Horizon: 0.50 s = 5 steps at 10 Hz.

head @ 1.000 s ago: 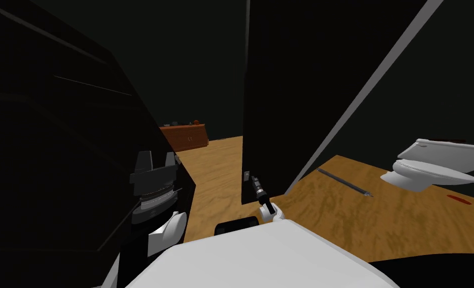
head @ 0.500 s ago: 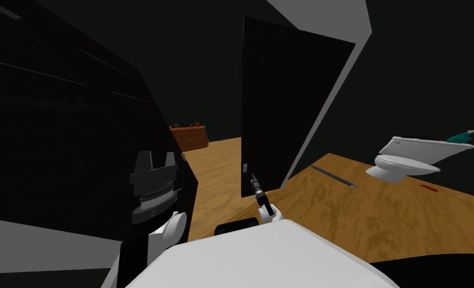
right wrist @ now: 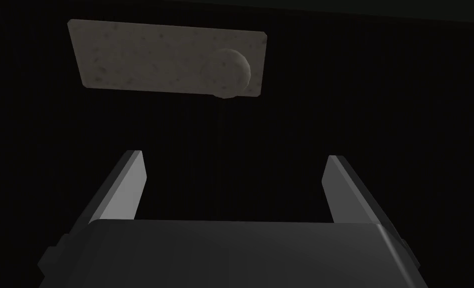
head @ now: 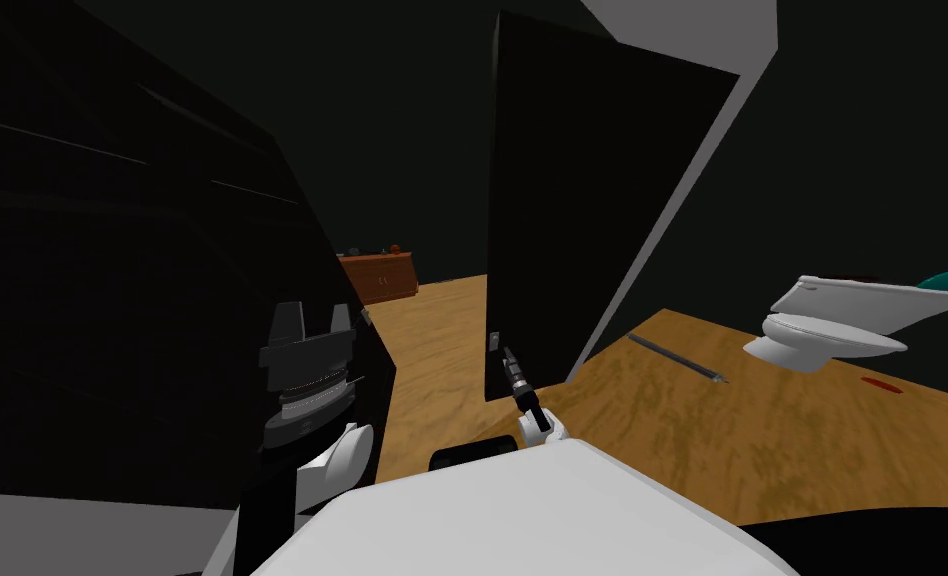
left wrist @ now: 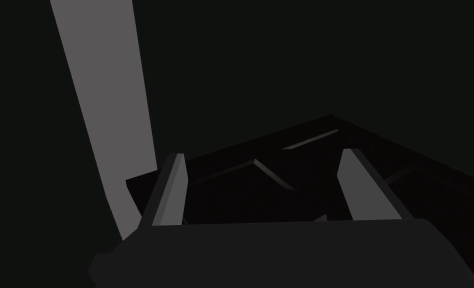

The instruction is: Push the door open

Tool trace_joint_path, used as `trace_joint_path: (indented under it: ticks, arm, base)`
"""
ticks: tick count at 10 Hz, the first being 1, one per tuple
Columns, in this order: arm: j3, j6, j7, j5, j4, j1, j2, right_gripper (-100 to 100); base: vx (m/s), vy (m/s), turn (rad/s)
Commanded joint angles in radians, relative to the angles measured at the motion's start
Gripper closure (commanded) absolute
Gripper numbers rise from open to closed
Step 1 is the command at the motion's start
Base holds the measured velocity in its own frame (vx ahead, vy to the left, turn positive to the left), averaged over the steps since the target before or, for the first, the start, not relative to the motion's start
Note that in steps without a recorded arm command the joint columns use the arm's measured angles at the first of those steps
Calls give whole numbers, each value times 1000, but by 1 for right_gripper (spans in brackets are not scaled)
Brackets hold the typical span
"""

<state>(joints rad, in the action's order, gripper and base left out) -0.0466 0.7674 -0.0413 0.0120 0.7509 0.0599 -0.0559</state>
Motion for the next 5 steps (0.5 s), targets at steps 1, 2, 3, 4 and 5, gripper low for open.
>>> trace_joint_path:
  ticks: [1, 2, 3, 4, 5]
  arm:
    - [3, 4, 2, -1, 1, -2, -2, -100]
    - [5, 7, 3, -2, -1, -2, -1, -100]
    - [7, 10, 5, -3, -3, -1, 1, -100]
    - [9, 14, 6, -4, -5, -1, 5, -100]
    - [11, 17, 8, -5, -7, -1, 10, -100]
  base:
    - [221, 16, 26]
    - [219, 36, 30]
    - [206, 34, 20]
    - [233, 42, 31]
    - [229, 5, 24]
